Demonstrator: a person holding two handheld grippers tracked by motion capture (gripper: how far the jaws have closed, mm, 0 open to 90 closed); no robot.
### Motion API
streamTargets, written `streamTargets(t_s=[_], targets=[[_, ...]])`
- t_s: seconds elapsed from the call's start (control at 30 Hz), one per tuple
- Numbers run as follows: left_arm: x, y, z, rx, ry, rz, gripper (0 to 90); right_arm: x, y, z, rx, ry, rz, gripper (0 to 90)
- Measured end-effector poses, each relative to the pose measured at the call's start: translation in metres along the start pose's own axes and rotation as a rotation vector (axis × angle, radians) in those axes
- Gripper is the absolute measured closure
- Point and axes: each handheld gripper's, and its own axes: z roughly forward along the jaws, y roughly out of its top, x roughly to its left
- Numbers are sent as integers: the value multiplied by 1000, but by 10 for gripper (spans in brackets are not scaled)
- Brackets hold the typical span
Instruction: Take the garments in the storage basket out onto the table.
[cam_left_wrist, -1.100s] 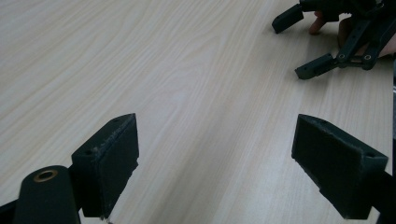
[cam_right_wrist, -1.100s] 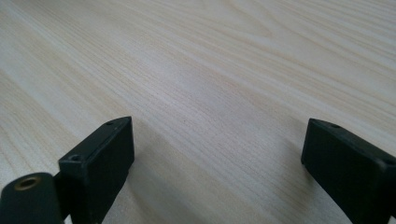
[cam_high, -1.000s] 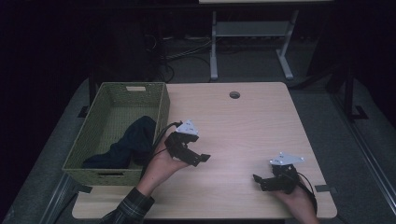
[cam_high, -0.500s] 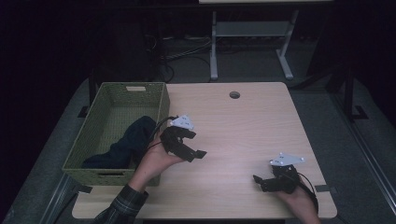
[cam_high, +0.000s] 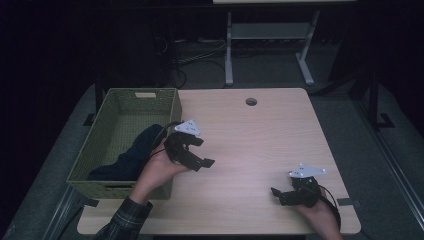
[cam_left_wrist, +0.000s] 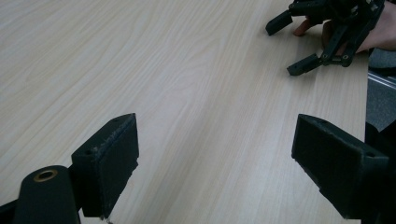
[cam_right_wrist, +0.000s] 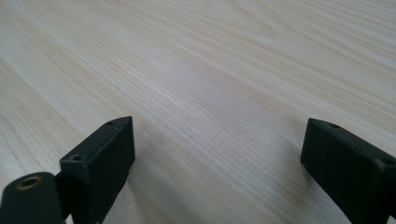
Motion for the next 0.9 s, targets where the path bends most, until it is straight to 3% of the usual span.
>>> streamTargets(t_s=[0.9], targets=[[11, -6, -33, 30, 34, -9, 145, 0, 0, 0, -1, 1, -1, 97]])
